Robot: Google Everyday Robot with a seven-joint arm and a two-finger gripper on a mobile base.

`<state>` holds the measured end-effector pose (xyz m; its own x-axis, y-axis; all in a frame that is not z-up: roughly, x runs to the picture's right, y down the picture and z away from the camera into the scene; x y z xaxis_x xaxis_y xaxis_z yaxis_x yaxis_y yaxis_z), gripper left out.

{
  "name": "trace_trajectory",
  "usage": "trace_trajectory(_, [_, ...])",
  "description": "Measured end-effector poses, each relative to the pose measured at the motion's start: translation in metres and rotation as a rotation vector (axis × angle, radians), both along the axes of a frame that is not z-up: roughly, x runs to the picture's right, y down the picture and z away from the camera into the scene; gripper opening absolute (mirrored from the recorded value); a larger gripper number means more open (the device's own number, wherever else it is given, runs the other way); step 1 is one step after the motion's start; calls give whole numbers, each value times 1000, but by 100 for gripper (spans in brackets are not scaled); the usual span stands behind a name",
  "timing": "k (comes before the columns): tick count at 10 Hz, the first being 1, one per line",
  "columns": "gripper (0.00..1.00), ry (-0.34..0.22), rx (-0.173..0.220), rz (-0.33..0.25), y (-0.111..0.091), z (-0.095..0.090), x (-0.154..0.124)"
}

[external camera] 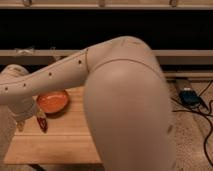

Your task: Place the pepper on the white sponge

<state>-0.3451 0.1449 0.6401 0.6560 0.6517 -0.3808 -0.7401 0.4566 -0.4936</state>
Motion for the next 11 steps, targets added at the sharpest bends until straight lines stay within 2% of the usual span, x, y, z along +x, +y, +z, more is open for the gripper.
trace_trajectory(2, [80,22,-5,-43,9,22,-30])
trace_trajectory(5, [80,84,-27,-74,23,63,-50])
trace_trajectory(8, [80,154,-72,-80,41,103,-51])
trace_trajectory(11, [80,184,-112,-73,48,121,-52])
